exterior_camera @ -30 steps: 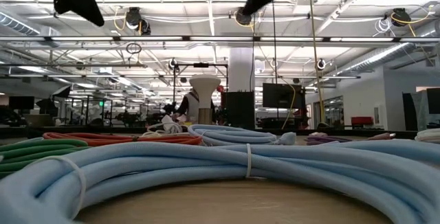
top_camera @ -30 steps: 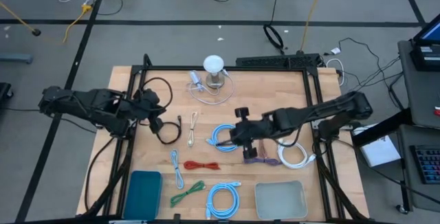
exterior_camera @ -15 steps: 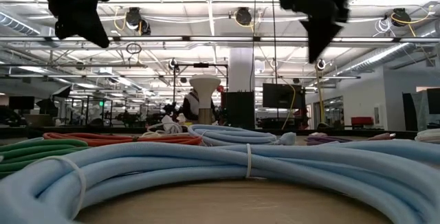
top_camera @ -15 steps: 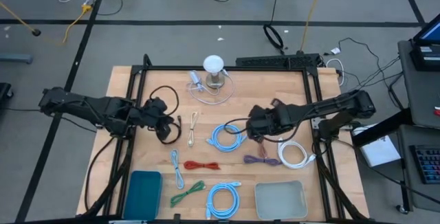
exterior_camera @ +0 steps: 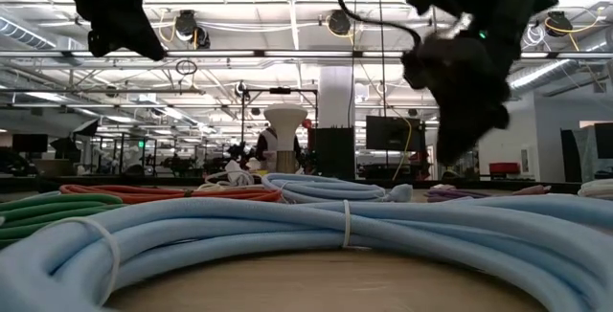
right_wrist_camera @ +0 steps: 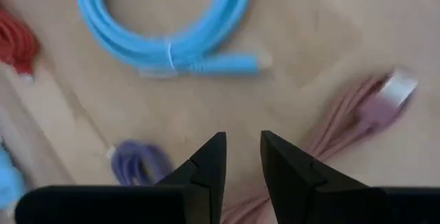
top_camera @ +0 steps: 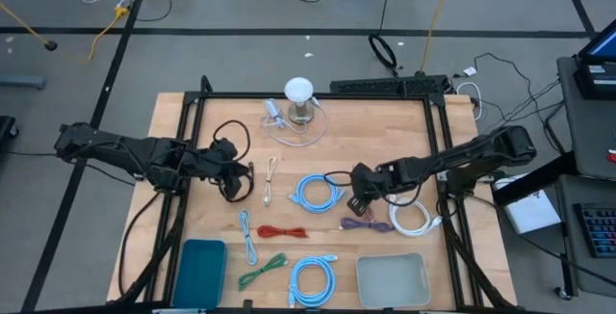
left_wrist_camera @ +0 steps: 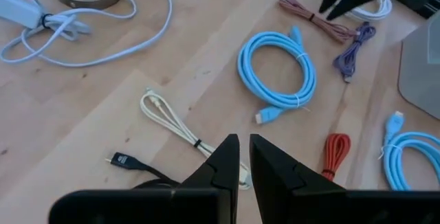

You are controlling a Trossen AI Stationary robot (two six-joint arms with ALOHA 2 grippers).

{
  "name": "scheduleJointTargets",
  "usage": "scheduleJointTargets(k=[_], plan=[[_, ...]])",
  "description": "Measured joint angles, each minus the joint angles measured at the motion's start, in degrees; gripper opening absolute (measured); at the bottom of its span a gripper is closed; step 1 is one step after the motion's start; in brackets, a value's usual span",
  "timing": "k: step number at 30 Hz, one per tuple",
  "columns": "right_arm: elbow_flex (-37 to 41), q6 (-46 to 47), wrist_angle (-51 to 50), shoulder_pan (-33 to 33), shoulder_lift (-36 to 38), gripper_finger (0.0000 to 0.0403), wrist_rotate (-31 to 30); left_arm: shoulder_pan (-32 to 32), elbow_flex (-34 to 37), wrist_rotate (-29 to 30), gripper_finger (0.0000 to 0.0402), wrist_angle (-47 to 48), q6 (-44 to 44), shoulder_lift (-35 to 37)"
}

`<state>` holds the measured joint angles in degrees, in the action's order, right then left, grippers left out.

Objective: Pick & Place USB Port
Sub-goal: Put the pink charger cable into the blue bin

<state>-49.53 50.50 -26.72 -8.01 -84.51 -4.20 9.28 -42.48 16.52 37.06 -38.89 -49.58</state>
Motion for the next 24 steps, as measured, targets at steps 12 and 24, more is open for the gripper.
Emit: scheduleJointTargets(k=[12,24], plan=[[3.02,4.35,-1.79,0.02,0.68,0.0084,0.01,0.0,0.0,-0.54,0.0035,-0.59,1.02,0.0],[3.02,4.35,-1.2,-0.78,0.63,0.0084,-0.03,0.0,0.0,0.01,0.0035,-0.55,1.7,0.0]])
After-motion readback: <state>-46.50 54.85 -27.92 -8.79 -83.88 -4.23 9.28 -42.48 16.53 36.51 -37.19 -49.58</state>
